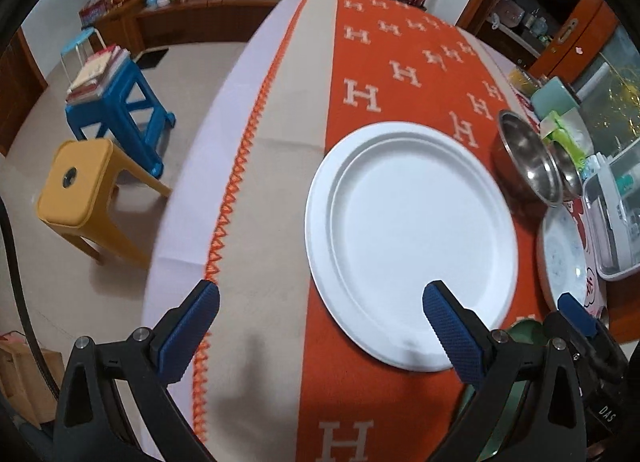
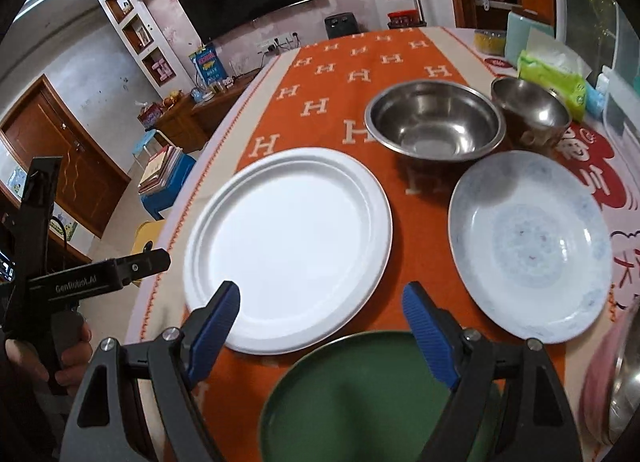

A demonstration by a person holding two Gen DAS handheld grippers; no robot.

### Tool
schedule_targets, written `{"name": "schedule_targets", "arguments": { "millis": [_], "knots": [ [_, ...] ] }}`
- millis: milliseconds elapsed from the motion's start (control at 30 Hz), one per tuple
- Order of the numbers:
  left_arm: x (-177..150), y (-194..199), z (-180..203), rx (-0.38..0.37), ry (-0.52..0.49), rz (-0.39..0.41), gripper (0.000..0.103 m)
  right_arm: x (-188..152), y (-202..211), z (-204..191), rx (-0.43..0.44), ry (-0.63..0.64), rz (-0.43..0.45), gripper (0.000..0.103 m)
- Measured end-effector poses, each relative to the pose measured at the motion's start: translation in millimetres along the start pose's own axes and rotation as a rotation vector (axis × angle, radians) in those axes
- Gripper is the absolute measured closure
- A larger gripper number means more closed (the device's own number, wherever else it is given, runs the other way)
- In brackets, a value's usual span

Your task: Organize plates and bowls

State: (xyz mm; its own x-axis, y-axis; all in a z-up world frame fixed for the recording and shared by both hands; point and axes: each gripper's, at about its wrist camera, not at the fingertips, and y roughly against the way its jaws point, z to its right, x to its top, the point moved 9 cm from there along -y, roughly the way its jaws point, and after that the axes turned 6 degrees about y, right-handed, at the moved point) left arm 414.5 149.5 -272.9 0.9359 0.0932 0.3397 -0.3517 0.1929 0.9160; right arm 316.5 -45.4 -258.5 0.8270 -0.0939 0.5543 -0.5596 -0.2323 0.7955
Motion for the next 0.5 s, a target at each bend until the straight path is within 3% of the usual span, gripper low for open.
{"name": "schedule_targets", "arguments": {
  "millis": [300,500],
  "knots": [
    [-2.1,-41.7,4.2,0.003,-0.002,-0.058,0.012,-5.6,-40.0,24.0,-0.033,0.007,-0.035,0.034],
    [-6.8,-53.1,-0.6,-0.007,0.026,-0.097,0.033,-11.4,-55.8,31.5,-0.009,-0.031,-0.05,0.046]
  ]
}}
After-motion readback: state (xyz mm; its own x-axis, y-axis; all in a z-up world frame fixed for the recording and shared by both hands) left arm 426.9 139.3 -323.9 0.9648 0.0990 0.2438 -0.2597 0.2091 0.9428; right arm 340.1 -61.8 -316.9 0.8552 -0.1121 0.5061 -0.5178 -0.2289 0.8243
